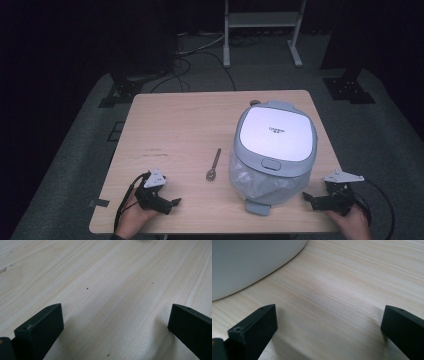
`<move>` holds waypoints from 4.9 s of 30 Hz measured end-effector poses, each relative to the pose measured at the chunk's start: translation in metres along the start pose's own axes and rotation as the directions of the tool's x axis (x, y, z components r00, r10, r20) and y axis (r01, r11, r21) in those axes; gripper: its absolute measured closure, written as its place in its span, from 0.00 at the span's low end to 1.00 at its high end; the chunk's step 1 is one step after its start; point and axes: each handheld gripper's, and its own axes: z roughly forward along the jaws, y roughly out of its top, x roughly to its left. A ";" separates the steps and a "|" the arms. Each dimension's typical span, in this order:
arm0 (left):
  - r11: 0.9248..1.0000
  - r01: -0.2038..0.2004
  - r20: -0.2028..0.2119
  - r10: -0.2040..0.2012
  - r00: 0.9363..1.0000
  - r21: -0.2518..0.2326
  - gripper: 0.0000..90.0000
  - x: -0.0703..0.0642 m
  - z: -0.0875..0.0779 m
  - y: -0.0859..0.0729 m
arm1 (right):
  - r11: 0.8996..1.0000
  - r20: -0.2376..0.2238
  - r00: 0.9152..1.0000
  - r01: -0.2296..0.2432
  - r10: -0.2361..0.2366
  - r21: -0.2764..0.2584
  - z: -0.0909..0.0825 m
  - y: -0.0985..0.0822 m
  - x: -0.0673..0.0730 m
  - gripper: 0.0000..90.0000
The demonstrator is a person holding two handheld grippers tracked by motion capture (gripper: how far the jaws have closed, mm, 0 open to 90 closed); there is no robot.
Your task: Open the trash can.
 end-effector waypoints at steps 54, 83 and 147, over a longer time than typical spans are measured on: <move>1.000 0.004 -0.003 -0.004 1.000 0.000 0.00 -0.001 0.000 0.000 | 0.989 -0.155 0.988 -0.028 0.005 -0.147 -0.050 0.030 0.000 0.64; 1.000 0.002 -0.003 -0.002 1.000 0.003 0.00 -0.001 0.000 0.000 | 0.981 -0.239 0.971 -0.038 -0.009 -0.188 -0.087 0.064 -0.002 1.00; 1.000 0.002 -0.003 -0.002 1.000 0.000 0.00 -0.001 0.000 0.000 | 0.910 -0.492 0.822 0.073 -0.287 -0.409 -0.158 0.170 0.070 1.00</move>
